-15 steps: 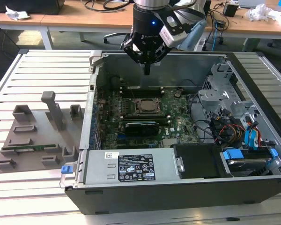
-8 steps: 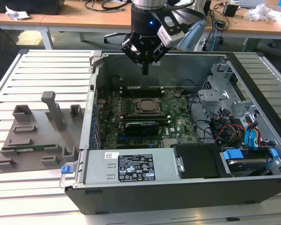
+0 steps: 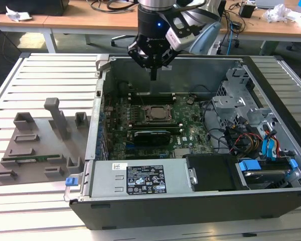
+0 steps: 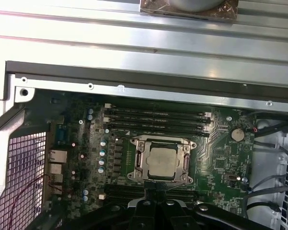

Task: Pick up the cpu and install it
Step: 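Install the first cpu locking lever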

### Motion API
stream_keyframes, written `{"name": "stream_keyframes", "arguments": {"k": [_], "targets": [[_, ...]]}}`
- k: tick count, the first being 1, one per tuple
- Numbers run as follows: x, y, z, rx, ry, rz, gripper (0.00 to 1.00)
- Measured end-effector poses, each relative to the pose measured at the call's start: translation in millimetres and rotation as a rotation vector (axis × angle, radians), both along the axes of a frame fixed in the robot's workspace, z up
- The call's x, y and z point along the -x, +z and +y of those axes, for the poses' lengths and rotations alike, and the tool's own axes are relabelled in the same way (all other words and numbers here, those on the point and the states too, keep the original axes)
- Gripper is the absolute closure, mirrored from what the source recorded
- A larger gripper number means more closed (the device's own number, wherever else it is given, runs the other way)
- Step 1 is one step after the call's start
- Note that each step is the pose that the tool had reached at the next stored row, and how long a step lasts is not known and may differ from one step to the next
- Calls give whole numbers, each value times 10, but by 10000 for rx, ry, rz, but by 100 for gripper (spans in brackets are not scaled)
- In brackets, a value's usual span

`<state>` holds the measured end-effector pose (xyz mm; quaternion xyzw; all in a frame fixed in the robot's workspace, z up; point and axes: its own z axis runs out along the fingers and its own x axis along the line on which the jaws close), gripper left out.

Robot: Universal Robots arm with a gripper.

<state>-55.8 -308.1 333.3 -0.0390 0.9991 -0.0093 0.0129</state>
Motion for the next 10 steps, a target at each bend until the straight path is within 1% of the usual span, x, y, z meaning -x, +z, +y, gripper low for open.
{"name": "stream_keyframes", "arguments": {"k": [5,8,10], "targets": [[33,-12,0,-1,0,-1,89],[40,-31,0,0,2,0,89],[44,-62,1,0,1,0,89]]}}
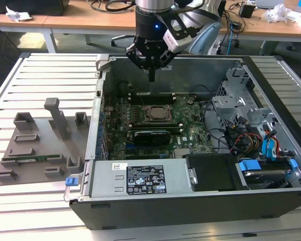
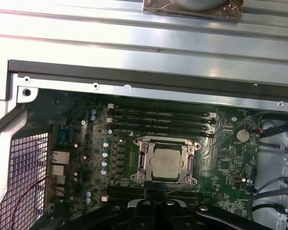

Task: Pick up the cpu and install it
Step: 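Install the first cpu locking lever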

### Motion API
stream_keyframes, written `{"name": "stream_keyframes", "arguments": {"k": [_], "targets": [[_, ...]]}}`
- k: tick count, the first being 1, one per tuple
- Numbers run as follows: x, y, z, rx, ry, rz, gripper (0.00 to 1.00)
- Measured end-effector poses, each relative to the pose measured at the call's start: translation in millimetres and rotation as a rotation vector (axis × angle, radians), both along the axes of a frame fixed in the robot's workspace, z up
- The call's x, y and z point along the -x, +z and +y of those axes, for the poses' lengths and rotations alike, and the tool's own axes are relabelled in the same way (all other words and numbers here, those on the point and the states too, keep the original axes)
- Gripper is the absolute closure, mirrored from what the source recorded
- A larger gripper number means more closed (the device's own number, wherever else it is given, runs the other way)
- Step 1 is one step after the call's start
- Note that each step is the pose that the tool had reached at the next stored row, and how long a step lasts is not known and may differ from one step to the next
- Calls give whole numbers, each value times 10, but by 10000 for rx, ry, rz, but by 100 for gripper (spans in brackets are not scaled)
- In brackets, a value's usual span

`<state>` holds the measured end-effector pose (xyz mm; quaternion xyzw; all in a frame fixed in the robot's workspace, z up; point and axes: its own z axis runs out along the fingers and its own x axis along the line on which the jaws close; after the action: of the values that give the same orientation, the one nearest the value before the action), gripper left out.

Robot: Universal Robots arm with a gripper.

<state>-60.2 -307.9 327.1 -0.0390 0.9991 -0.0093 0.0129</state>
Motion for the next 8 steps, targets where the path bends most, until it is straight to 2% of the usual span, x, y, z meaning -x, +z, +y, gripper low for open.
{"name": "stream_keyframes", "arguments": {"k": [8], "targets": [[62,-62,23,-1,-1,0,89]]}}
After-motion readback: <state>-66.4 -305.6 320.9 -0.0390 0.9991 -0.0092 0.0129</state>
